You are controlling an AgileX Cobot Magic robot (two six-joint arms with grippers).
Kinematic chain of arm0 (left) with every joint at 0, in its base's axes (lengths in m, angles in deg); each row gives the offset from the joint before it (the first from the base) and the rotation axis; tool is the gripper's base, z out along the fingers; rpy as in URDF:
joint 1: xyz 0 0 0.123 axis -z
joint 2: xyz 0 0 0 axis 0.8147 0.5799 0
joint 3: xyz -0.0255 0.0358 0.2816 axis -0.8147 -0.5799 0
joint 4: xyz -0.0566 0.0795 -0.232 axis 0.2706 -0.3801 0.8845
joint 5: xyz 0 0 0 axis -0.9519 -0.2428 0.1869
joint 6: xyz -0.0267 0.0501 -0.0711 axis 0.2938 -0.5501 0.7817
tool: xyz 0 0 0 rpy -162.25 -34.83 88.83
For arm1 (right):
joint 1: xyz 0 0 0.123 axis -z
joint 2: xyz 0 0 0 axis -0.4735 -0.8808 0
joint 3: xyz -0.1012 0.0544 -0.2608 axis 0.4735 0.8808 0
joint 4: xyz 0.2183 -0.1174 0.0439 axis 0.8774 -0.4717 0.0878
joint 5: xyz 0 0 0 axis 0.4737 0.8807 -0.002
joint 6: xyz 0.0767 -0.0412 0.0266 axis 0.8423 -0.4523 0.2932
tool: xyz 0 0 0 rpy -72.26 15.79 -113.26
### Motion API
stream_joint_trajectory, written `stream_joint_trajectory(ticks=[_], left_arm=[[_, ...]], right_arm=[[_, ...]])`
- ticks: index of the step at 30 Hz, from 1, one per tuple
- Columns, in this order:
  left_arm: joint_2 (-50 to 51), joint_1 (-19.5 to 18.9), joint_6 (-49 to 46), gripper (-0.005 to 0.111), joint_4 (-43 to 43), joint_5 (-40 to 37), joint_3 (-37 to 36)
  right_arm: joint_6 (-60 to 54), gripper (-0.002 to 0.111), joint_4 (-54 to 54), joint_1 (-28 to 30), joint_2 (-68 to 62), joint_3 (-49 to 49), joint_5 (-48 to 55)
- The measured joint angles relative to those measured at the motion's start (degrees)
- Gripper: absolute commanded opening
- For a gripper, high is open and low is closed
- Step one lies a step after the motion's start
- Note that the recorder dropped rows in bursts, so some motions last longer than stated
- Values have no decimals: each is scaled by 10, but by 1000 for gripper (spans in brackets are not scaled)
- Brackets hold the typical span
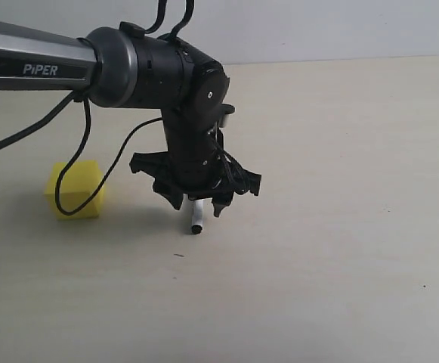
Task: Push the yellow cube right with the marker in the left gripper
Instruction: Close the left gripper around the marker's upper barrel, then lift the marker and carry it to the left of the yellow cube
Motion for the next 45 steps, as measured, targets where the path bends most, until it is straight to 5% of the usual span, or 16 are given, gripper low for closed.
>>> stream_joint_trajectory(ticks=[9,12,14,25,33,38,45], left_arm=[[26,-2,0,52,6,26,-1],[26,-2,0,13,6,28,-1],[26,-2,-1,0,6,28,-1],[-131,-2,-31,0,-50,-63,-6],[-326,-10,-35,0,-141,-146,-117],[-435,-64,-44,0,-153,-151,-189],[-519,-194,-105,0,-159,-155,-293]], right_arm=[[0,0,0,0,0,0,0],[1,0,0,0,0,0,0],[1,0,0,0,0,0,0],[1,0,0,0,0,0,0],[1,0,0,0,0,0,0],[1,0,0,0,0,0,0],[1,0,0,0,0,0,0]])
